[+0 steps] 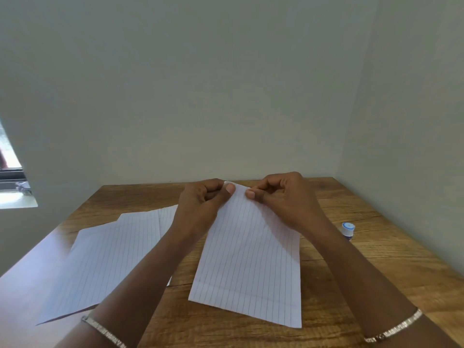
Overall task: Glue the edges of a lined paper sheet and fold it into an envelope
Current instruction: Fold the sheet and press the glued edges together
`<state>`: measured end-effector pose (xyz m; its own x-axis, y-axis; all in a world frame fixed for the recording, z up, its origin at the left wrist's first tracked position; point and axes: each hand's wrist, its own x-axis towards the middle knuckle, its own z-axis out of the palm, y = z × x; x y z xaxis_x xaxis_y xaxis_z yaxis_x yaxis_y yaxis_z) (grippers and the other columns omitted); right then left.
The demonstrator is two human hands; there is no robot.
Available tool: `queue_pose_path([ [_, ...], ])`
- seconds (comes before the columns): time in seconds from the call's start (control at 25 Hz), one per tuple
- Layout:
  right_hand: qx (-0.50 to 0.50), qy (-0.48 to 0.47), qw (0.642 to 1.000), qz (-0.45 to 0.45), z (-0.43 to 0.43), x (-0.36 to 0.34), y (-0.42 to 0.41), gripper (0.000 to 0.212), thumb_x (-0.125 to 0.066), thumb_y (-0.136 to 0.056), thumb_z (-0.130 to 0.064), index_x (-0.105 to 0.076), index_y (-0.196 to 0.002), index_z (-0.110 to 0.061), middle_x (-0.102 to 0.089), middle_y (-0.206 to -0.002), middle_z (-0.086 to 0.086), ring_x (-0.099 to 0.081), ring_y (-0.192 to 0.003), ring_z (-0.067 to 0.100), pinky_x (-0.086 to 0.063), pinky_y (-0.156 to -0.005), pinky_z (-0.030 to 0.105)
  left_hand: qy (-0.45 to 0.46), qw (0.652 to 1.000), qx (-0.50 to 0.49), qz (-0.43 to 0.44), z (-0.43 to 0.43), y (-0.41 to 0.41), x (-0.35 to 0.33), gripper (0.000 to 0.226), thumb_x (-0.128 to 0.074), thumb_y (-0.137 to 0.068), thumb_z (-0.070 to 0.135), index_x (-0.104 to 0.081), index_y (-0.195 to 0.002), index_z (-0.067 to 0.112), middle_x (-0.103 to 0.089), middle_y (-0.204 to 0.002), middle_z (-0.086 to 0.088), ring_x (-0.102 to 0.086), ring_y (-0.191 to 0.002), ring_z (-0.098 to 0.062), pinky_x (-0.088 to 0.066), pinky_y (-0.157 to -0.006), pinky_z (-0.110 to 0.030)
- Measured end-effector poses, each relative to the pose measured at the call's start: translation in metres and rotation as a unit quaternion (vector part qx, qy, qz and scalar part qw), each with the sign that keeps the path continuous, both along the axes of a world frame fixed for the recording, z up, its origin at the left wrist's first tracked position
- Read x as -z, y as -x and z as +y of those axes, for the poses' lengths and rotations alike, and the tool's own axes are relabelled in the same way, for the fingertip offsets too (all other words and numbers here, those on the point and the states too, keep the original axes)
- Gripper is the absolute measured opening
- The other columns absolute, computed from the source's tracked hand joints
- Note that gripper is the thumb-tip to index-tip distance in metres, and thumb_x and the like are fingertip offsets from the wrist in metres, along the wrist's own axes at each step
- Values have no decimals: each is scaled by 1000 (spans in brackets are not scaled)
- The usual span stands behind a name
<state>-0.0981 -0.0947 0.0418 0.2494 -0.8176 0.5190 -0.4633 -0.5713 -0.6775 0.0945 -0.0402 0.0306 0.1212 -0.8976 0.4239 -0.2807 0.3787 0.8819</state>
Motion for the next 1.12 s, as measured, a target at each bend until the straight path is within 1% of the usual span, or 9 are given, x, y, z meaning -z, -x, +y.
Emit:
queue_pose_path([
  [0.12,1,-3,1000,4,-1,0,0,11,-81,-83,-39,-79,-80,-28,-74,-78,-19,-66,-79,-11,-44,-72,17,0,1000,6,0,-1,5,2,26,-68,-93,32,-74,-95,7,-78,-87,-7,-76,-82,-22,-61,-75,-44],
  [0.28,-37,-22,999,1,3,-1,-2,15,-79,-86,-40,-82,-89,-26,-78,-87,-16,-71,-85,-3,-53,-82,26,20,999,-30,-22,1,6,2,16,-74,-88,31,-75,-83,16,-79,-80,0,-76,-73,-14,-60,-60,-28],
  [0.44,-32,-20,999,-1,6,0,-6,13,-77,-88,-40,-80,-84,-28,-76,-84,-18,-70,-84,-2,-52,-91,38,2,999,-40,-20,2,7,0,27,-74,-89,31,-76,-84,4,-78,-79,-8,-76,-76,-25,-60,-72,-48],
  [0.52,-21,-12,1000,7,7,0,-8,12,-76,-88,-40,-78,-81,-31,-74,-81,-22,-69,-85,-3,-48,-99,48,0,999,-37,-16,2,9,1,29,-71,-91,31,-76,-83,3,-77,-79,-10,-75,-76,-27,-59,-73,-49],
  [0.72,-17,-30,999,-6,3,-5,2,17,-77,-88,-39,-79,-83,-23,-78,-86,-11,-71,-83,3,-54,-78,32,-6,996,-62,56,-1,-1,0,29,-67,-95,32,-73,-69,19,-75,-72,1,-73,-69,-16,-52,-59,-27],
  [0.84,-3,-24,1000,-10,2,-5,4,15,-78,-87,-35,-77,-82,-21,-78,-87,-10,-69,-86,2,-50,-72,23,9,998,-62,32,-1,-5,-2,25,-62,-98,33,-73,-78,23,-75,-78,2,-74,-73,-13,-53,-59,-23],
  [0.92,4,-19,1000,-6,2,-5,4,12,-80,-85,-34,-76,-79,-25,-76,-86,-14,-66,-86,-2,-45,-72,21,16,998,-64,-7,-2,-3,-2,21,-58,-100,30,-74,-89,21,-76,-85,2,-74,-78,-14,-56,-66,-29],
  [1.0,1,-22,1000,0,2,-5,5,10,-82,-84,-34,-77,-77,-28,-76,-85,-14,-67,-86,-1,-47,-76,25,22,998,-58,13,-2,0,-1,22,-57,-99,30,-75,-93,20,-75,-91,4,-71,-84,-16,-56,-72,-31],
  [1.12,-5,-26,1000,15,3,-4,3,9,-83,-82,-37,-80,-79,-29,-78,-86,-15,-69,-89,1,-51,-90,35,44,997,-53,25,-2,-3,-2,33,-56,-92,43,-78,-86,20,-76,-87,3,-71,-80,-11,-53,-66,-18],
])
